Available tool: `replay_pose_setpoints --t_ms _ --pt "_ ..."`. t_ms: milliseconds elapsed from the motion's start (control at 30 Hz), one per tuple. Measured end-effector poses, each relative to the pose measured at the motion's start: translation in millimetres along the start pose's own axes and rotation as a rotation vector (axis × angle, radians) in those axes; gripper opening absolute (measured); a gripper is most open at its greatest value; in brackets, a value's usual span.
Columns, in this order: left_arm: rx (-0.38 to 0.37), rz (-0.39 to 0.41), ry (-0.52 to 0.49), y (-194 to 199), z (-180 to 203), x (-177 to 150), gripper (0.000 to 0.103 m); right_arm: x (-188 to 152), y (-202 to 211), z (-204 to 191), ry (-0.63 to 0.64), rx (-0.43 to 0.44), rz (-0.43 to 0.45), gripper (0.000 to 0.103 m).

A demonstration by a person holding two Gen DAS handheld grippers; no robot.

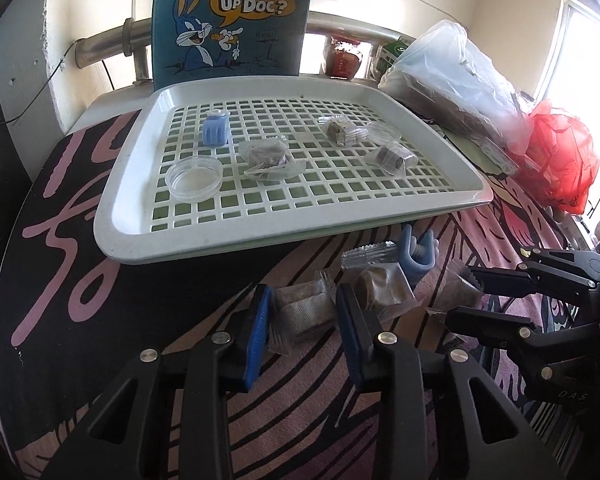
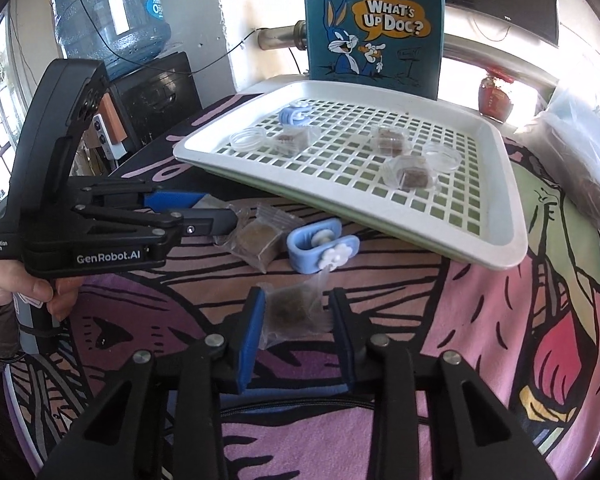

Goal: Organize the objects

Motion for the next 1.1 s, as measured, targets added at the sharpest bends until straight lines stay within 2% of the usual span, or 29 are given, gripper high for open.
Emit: replay_pose_setpoints --t_ms 100,400,500,800,1100 --pt "0.012 0.021 -0.006 6 1 -3 0.032 0 1 2 -0.021 0.002 0.008 0.031" --pt "0.023 0.132 -0.054 32 11 -6 0.032 13 20 -2 -0.057 0.001 0.121 0.031" --pt "0.023 0.137 -0.069 34 13 -7 0.032 12 17 -4 -0.035 -0.035 0.139 0.031" --pt "0.036 0.148 -0.064 35 13 -7 0.032 11 25 9 -0.104 -0.008 0.178 0.031" --pt "0.037 0.146 -0.059 35 11 -8 0.032 10 27 7 -0.106 -0.002 0.186 0.031"
Point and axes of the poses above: each gripper's, at about its wrist camera, not at the fingertips, and y roughly against the way its jaws point, z to its right, x to its top, the point moved 5 cm from there along -y, roughly the way its jaws point, and after that the axes turned 5 degrees about y, right-handed, at the moved point
